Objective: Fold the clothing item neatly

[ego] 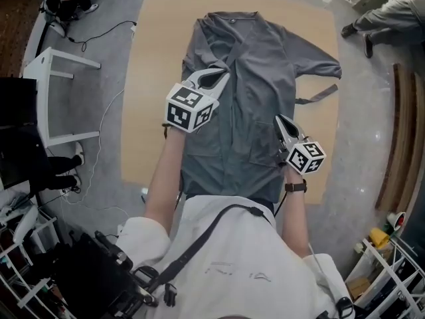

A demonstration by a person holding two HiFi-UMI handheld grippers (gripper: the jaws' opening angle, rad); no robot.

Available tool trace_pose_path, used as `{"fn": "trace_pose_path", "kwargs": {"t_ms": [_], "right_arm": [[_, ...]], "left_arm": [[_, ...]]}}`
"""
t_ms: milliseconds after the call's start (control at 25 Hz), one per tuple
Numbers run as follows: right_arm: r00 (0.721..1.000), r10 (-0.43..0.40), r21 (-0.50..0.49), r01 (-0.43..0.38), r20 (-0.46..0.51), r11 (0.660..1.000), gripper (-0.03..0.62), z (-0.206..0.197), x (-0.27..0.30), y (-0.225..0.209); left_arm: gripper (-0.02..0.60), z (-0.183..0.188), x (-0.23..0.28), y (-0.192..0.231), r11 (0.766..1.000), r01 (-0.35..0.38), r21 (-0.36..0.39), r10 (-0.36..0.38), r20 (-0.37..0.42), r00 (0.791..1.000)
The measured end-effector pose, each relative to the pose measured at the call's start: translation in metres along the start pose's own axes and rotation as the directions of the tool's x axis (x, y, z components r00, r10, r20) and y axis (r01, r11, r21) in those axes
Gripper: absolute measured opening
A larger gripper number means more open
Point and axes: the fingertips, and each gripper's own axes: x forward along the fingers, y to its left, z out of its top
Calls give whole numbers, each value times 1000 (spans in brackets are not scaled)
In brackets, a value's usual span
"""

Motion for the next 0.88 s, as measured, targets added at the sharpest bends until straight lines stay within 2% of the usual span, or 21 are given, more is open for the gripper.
{"fn": "trace_pose_path", "kwargs": {"t_ms": [80, 120, 200, 320, 360, 400, 440, 480, 520, 640, 720, 800, 880], "right_arm": [[999, -25, 0, 25, 22, 1000, 17, 8, -10, -7], [999, -37, 0, 37, 33, 999, 17, 11, -15, -10], [997, -62, 2, 62, 48, 998, 17, 16, -27, -18], [994, -100, 9, 99, 46, 995, 17, 11, -46, -33], [993, -111, 16, 111, 41, 994, 18, 7, -51, -37], [992, -122, 26, 121, 38, 992, 21, 3, -55, -41], [991, -130, 36, 129, 34, 991, 25, -1, -57, -43], [990, -136, 44, 134, 30, 990, 28, -6, -58, -44], [990, -137, 46, 136, 24, 990, 31, -9, -57, -45], [992, -125, 17, 125, -13, 992, 38, -18, -43, -45], [991, -123, -24, 121, -55, 992, 47, -26, -27, -46], [982, -149, -104, 138, -111, 985, 74, -33, -7, -51], [966, -199, -211, 163, -163, 964, 94, -37, 17, -63]], "left_arm": [[12, 2, 15, -36, 989, 73, 133, -64, -72, 995], [12, -5, 25, -54, 974, 107, 201, -84, -121, 989], [12, -32, 52, -90, 929, 190, 318, -117, -234, 965], [17, -96, 95, -144, 860, 334, 386, -170, -401, 900], [52, -120, 106, -157, 847, 371, 381, -184, -445, 876], [137, -143, 114, -167, 841, 398, 367, -194, -482, 854], [156, -162, 119, -172, 842, 409, 352, -196, -507, 839], [163, -177, 119, -174, 851, 403, 337, -191, -517, 834], [163, -187, 117, -172, 867, 383, 320, -180, -515, 838], [163, -200, 104, -150, 931, 270, 247, -125, -478, 869], [163, -205, 96, -132, 960, 188, 208, -74, -459, 885], [161, -207, 93, -114, 973, 118, 200, -17, -446, 895], [161, -207, 98, -102, 972, 76, 224, 30, -436, 900]]}}
